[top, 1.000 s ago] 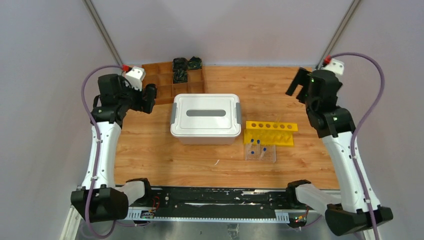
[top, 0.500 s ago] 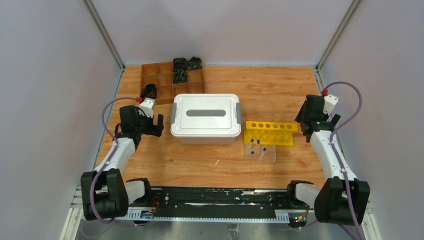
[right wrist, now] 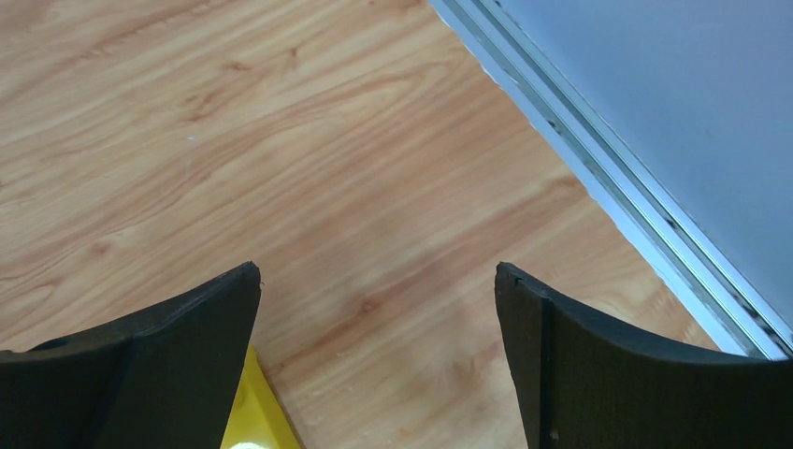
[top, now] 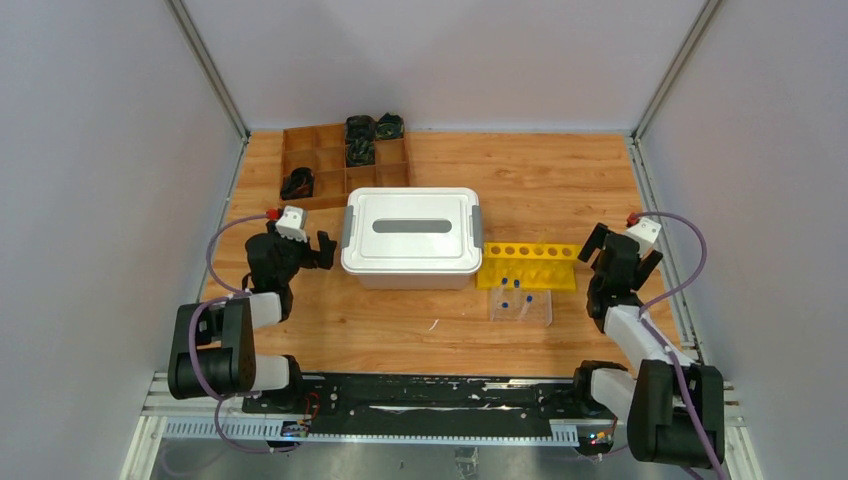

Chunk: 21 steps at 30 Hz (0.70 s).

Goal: Organize the chemistry lab equipment

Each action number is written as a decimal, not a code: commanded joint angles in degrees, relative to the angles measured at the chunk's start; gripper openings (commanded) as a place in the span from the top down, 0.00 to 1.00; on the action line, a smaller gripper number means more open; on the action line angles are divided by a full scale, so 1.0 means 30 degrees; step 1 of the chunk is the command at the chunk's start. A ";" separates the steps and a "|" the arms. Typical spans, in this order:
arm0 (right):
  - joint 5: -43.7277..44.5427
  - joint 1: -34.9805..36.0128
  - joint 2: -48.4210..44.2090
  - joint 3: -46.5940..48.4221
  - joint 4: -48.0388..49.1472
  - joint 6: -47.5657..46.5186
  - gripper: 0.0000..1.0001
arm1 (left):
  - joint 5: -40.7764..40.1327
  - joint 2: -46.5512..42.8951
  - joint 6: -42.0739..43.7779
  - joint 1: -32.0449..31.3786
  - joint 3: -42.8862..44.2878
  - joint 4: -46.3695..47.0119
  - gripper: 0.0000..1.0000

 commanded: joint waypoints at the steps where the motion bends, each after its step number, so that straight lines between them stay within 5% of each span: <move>1: -0.2195 0.0046 0.1269 -0.1302 0.5024 -0.1493 0.02 | 0.0008 0.0210 -0.0894 0.0054 -0.1549 0.6506 0.00; 12: -0.3832 0.2514 0.5538 -0.4362 1.5111 -0.5189 0.00 | -0.3773 0.1580 -0.0568 -0.1494 -0.2828 0.9862 0.00; 15: -0.3503 0.2565 0.8163 -0.4928 1.9576 -0.5655 0.00 | -0.4107 0.0535 0.0140 -0.1731 -0.2127 0.6730 0.00; 19: -0.2463 0.2340 0.6317 -0.2841 1.2631 -0.4362 0.00 | -0.4061 0.0972 -0.0210 -0.1755 -0.2426 0.8167 0.00; 21: -0.2472 0.2438 0.6969 -0.2866 1.3660 -0.4748 0.00 | -0.4089 0.0888 -0.0188 -0.1759 -0.2403 0.7855 0.00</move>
